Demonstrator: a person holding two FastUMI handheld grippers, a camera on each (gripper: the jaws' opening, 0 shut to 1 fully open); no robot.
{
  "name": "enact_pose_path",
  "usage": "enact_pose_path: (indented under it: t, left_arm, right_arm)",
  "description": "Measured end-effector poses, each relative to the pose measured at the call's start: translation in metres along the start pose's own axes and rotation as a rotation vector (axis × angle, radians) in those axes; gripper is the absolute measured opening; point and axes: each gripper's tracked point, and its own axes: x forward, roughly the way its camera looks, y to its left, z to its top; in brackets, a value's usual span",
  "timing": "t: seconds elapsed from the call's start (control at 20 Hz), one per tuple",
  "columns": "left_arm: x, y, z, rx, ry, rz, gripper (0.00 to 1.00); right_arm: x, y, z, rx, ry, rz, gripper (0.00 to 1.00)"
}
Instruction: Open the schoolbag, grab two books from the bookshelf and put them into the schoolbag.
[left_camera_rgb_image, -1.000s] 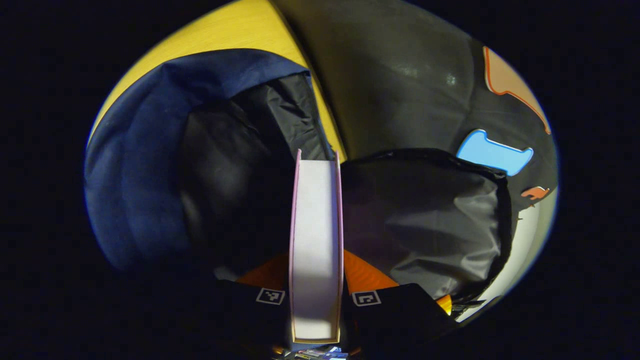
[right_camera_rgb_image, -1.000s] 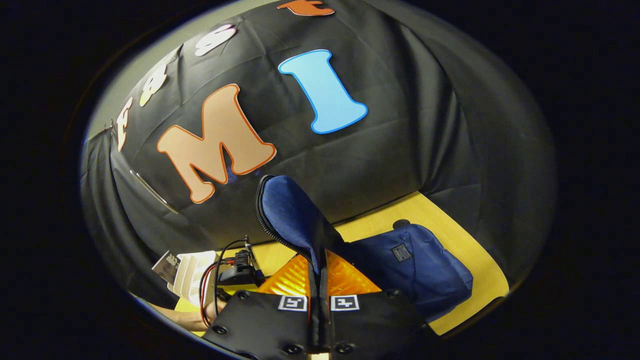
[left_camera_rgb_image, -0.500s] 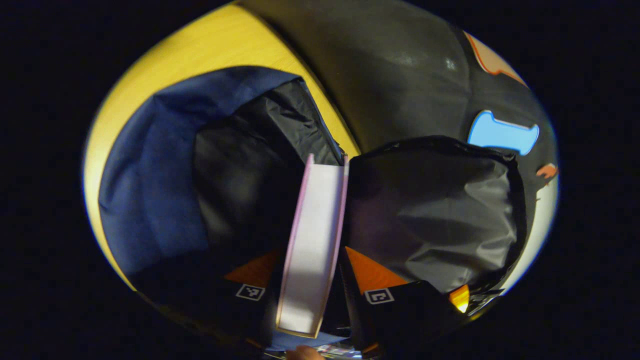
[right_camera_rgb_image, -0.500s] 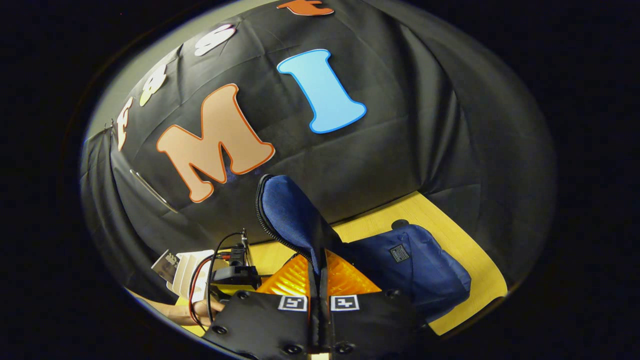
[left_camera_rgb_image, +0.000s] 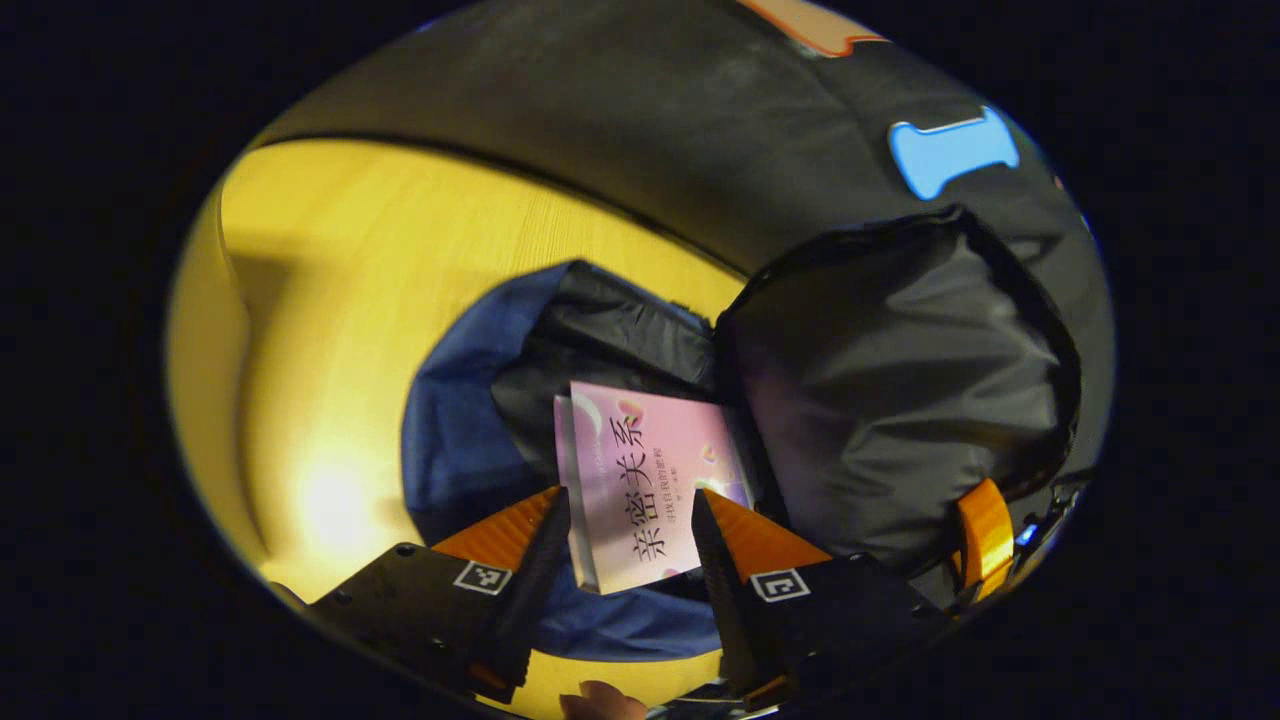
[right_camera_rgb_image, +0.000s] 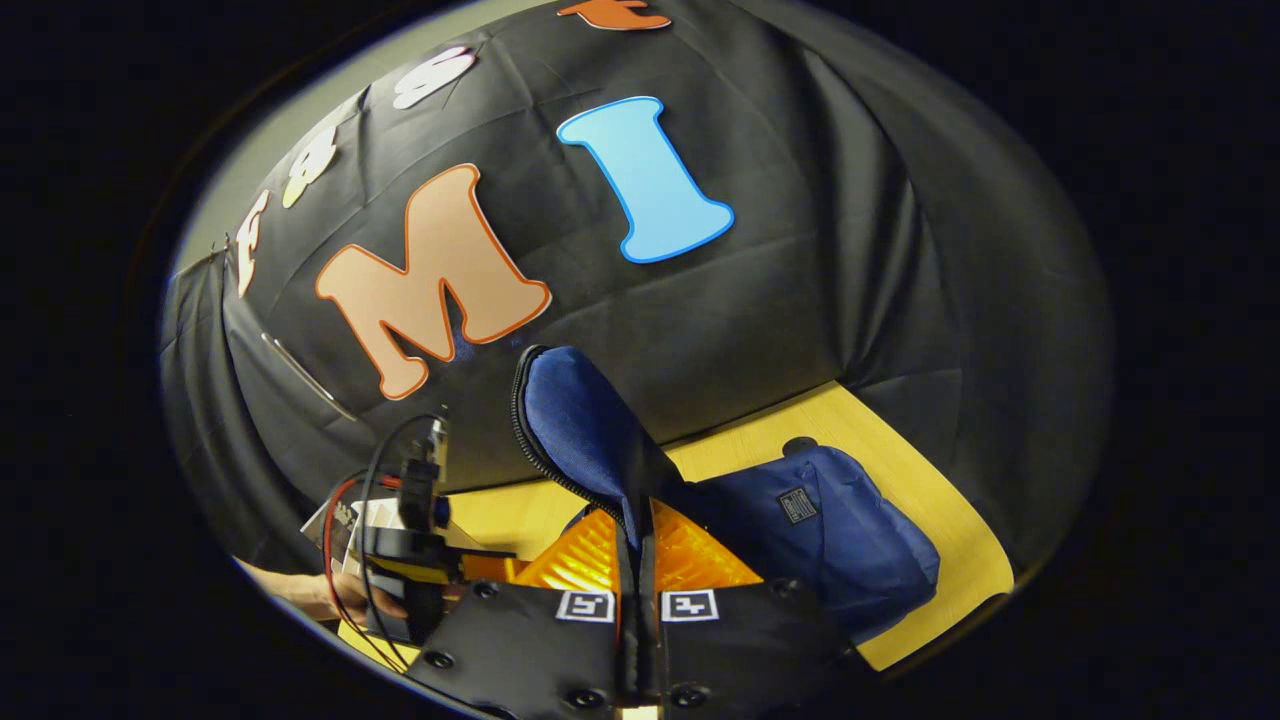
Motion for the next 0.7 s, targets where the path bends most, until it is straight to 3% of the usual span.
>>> enact_pose_path:
  t: [0.35,0.45,0.65,0.7]
  left_arm:
    - [-0.097,-0.013,0.026,0.316,-0.138,0.016,0.71]
    - [-0.129,-0.009,0.038,0.42,-0.187,0.055,0.78]
    - [-0.191,0.003,0.054,0.479,-0.272,0.1,0.81]
    - [-0.208,0.011,0.06,0.48,-0.298,0.118,0.86]
  right_arm:
    - [0.0,0.003,0.0,-0.019,0.001,-0.01,0.02]
    - [0.0,0.006,-0.001,-0.027,0.003,-0.011,0.03]
    - [-0.001,0.008,-0.001,-0.04,0.006,-0.015,0.03]
    - [-0.002,0.008,0.0,-0.041,0.005,-0.015,0.02]
